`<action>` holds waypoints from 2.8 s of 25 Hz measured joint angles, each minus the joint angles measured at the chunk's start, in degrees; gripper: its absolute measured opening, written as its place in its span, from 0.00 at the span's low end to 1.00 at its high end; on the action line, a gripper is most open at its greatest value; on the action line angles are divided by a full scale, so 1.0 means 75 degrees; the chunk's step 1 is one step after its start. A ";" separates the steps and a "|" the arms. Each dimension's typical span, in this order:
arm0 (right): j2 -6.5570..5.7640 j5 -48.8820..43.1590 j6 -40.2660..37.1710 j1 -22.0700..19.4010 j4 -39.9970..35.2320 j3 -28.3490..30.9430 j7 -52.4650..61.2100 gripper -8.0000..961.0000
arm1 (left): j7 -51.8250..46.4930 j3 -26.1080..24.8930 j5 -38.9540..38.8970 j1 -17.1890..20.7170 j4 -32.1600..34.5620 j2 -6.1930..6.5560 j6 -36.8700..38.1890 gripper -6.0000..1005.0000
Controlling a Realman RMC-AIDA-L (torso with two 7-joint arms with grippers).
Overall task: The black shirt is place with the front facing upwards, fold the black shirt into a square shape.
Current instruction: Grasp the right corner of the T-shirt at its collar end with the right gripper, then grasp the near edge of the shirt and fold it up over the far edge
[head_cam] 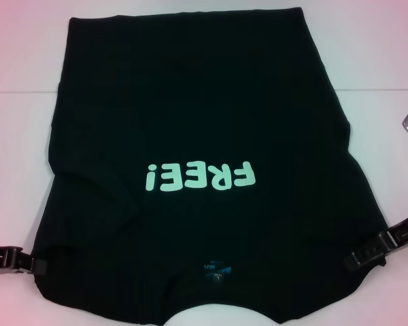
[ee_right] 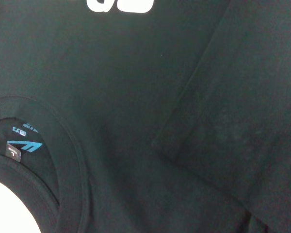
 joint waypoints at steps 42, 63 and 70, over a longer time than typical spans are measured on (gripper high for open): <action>-0.0146 -0.0022 -0.1309 0.0158 -0.0317 -0.0133 -0.0746 0.08 | 0.0352 0.0030 -0.0042 -0.0288 -0.1343 0.0726 0.1480 0.00; -0.0047 0.0007 -0.2661 -0.0133 -0.0437 0.0374 -0.1997 0.08 | 0.1235 -0.0154 0.0382 -0.0580 -0.1547 0.0733 0.2822 0.00; -0.0316 0.1474 -0.1887 -0.0281 -0.0392 0.2782 -0.1805 0.08 | 0.0368 -0.2961 -0.0300 -0.0709 -0.1605 0.0894 0.2010 0.00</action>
